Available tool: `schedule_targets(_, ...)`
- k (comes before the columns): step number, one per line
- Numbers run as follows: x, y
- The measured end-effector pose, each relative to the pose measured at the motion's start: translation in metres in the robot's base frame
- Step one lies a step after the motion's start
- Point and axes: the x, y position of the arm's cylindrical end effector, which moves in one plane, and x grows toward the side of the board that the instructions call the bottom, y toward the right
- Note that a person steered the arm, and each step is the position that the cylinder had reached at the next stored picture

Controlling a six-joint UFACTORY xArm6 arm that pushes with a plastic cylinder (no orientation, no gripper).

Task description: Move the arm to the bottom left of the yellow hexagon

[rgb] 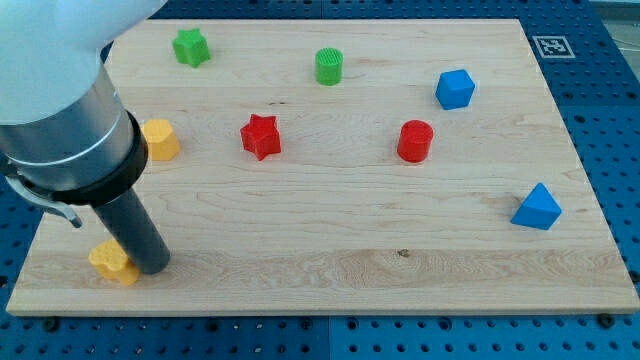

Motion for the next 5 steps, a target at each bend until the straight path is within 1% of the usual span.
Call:
schedule_targets(1, -0.023, 0.007)
schedule_targets(2, -0.033, 0.006)
schedule_targets(5, -0.076, -0.043)
